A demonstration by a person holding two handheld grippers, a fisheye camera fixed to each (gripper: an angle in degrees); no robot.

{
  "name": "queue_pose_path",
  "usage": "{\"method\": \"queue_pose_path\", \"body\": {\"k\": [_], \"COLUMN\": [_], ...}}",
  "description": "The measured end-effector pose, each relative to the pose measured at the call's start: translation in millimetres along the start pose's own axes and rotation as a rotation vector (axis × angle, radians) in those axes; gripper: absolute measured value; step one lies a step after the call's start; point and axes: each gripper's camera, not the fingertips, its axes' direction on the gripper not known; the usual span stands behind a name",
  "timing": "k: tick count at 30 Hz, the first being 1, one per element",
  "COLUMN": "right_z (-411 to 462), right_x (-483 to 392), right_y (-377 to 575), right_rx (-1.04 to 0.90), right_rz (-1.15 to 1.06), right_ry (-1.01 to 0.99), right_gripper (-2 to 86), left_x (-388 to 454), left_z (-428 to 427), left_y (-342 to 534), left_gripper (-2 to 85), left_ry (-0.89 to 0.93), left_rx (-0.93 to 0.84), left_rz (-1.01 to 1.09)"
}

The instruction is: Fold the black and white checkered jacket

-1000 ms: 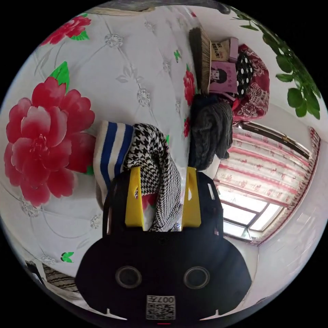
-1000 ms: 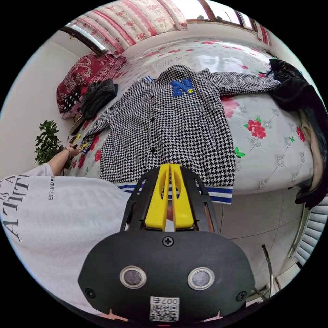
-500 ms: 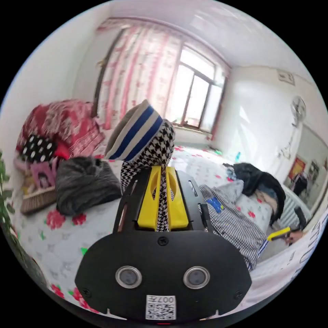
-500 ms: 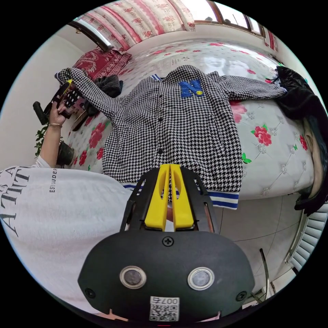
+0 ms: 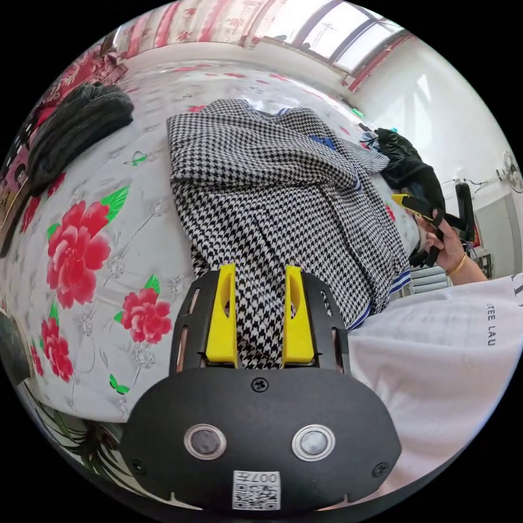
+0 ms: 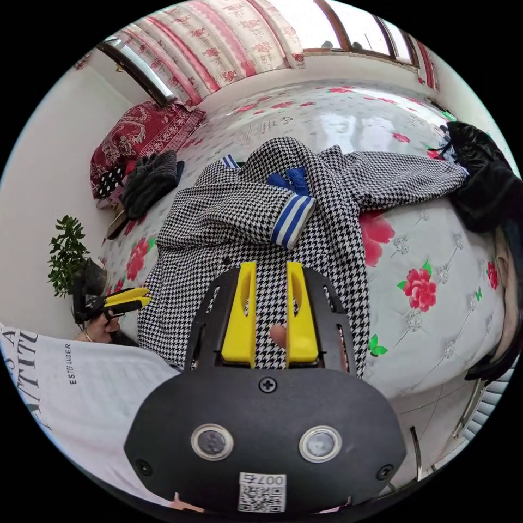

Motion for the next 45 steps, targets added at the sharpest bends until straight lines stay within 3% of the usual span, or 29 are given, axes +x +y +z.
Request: {"method": "queue_pose_path", "body": {"k": [8, 11, 15, 17, 19, 21, 27, 38, 41, 43, 45], "right_z": [89.3, 51.7, 75.2, 68.1, 42.9, 9.6, -15.6, 13.2, -11.4, -33.6, -65.0], "right_x": [12.1, 15.8, 55.0, 75.9, 107.8, 176.2, 324.0, 378.9, 348.2, 301.0, 202.7], "right_y": [-53.9, -53.0, -38.0, -27.7, -21.2, -14.9, -14.7, -44.5, -85.0, -123.4, -166.5], "right_rx": [-0.228, -0.058, -0.218, -0.182, -0.052, 0.142, 0.332, 0.38, 0.468, 0.479, 0.486], "right_rz": [-0.036, -0.074, -0.047, -0.025, 0.052, 0.295, 0.666, 0.973, 0.847, 0.654, 0.322], "right_ry": [0.025, 0.034, -0.078, -0.13, -0.168, -0.153, -0.15, -0.16, -0.264, -0.253, -0.141], "right_gripper": [5.1, 3.0, 4.6, 6.0, 7.0, 8.4, 9.9, 4.8, 1.9, 1.1, 0.5], "left_x": [25.8, 45.2, 78.0, 84.4, 86.9, 88.6, 97.4, 94.0, 102.2, 106.6, 101.6], "left_z": [50.0, 72.2, 90.1, 94.6, 98.4, 101.1, 110.2, 112.4, 88.0, 61.4, 46.3], "left_y": [-28.9, -35.8, -47.8, -50.9, -52.3, -53.5, -63.9, -74.9, -77.3, -72.5, -66.3], "left_gripper": [10.9, 9.7, 8.6, 8.6, 8.6, 8.6, 8.5, 7.6, 4.1, 1.2, 2.2], "left_ry": [-0.038, -0.145, -0.281, -0.289, -0.28, -0.282, -0.305, -0.343, -0.4, -0.428, -0.392], "left_rx": [-0.064, -0.099, -0.115, -0.114, -0.097, -0.089, -0.11, -0.164, -0.094, 0.007, 0.041], "left_rz": [-0.293, -0.273, -0.198, -0.213, -0.256, -0.273, -0.282, -0.321, -0.293, -0.279, -0.283]}}
